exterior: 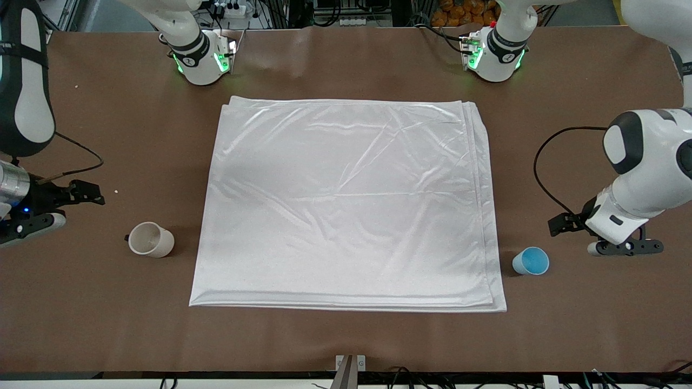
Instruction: Place blue cup into white mug on cloth
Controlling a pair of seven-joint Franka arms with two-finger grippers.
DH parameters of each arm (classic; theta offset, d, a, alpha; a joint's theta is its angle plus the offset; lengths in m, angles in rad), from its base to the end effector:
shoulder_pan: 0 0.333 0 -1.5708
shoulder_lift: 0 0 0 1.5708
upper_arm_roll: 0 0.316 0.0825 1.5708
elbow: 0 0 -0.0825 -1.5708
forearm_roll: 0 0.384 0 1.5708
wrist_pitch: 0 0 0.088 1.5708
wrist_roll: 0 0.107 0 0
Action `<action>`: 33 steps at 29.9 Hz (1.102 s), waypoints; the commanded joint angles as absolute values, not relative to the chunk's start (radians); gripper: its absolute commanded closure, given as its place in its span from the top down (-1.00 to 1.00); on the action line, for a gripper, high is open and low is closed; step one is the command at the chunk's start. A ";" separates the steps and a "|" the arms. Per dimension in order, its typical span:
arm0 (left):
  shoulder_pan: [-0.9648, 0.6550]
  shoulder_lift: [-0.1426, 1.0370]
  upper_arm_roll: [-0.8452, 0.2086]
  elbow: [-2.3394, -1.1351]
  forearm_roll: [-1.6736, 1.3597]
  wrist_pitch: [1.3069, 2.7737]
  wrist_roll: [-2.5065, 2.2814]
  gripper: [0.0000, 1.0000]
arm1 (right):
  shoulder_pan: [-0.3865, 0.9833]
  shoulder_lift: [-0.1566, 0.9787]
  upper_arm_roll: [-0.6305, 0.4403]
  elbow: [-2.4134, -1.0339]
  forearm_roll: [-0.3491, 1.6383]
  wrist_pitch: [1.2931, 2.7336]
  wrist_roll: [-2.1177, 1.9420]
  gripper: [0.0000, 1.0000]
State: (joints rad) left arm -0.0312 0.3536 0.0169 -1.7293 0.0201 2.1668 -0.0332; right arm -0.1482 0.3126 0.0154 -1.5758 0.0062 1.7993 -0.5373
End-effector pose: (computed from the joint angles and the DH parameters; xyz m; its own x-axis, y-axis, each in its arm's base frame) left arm 0.6586 -0.0096 0.3854 0.9964 0.0061 0.0844 0.0079 -0.9998 -0.0206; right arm 0.6386 -0.0858 0.4524 0.9171 0.3923 -0.0710 0.3892 -0.9196 -0.0547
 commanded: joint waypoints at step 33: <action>-0.002 0.666 0.020 -1.525 0.032 2.191 -0.017 1.00 | -0.212 0.546 0.020 -1.611 -0.026 2.158 -1.483 1.00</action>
